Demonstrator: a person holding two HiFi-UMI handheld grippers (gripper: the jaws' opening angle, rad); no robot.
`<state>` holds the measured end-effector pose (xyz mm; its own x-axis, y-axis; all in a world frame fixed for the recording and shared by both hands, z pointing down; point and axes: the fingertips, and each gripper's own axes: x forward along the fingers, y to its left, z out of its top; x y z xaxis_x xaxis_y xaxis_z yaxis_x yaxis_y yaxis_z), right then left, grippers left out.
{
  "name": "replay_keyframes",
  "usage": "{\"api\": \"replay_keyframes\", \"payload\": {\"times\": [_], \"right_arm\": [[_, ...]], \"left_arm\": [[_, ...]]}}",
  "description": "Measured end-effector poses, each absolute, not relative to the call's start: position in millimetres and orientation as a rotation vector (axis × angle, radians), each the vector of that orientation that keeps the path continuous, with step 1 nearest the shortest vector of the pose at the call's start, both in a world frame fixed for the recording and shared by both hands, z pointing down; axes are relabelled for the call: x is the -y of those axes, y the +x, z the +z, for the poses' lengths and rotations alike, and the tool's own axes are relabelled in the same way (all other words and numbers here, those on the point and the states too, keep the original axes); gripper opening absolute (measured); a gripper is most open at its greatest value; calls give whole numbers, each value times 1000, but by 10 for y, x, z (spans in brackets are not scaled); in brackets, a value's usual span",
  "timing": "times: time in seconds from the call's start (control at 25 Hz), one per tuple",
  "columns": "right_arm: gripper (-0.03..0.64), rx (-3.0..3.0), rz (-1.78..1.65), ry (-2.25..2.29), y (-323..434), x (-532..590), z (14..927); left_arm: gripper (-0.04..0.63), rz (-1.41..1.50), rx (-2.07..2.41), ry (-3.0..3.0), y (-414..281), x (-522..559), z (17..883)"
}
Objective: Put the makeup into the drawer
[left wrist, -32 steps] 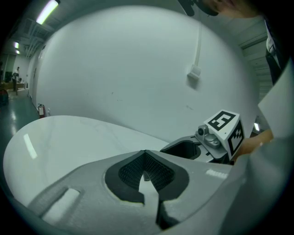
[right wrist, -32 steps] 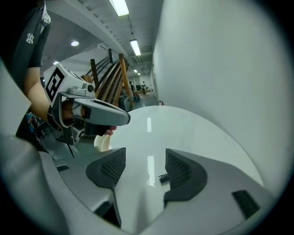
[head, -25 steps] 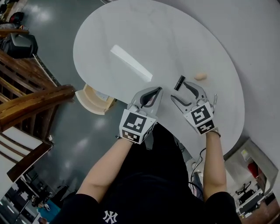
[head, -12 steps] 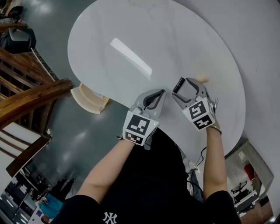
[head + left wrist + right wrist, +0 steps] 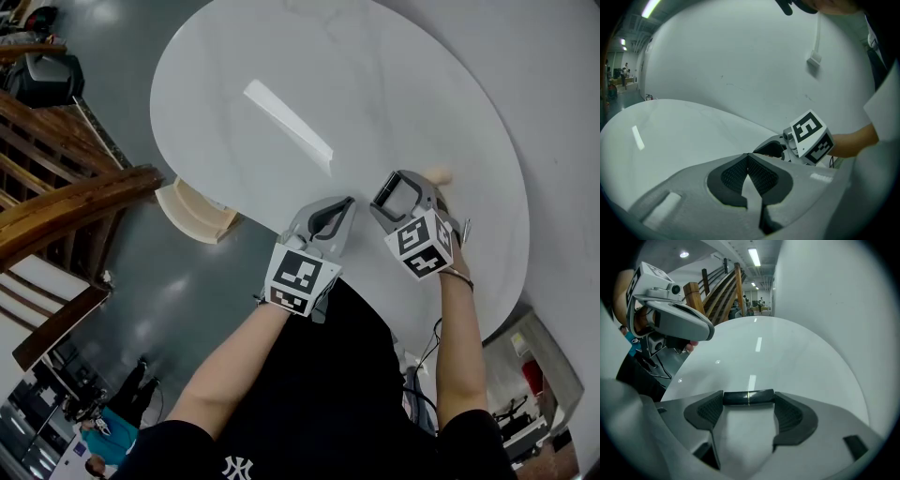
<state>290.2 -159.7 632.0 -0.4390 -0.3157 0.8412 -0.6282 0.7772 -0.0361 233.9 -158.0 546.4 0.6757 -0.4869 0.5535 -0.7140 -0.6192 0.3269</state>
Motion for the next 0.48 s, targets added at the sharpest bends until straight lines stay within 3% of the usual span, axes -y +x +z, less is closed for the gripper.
{"api": "replay_keyframes", "payload": {"times": [0.48], "right_arm": [[342,2098,490,784,2938,1638,6219]], "left_arm": [[8,575,956,2353,2293,1561,5420]]}}
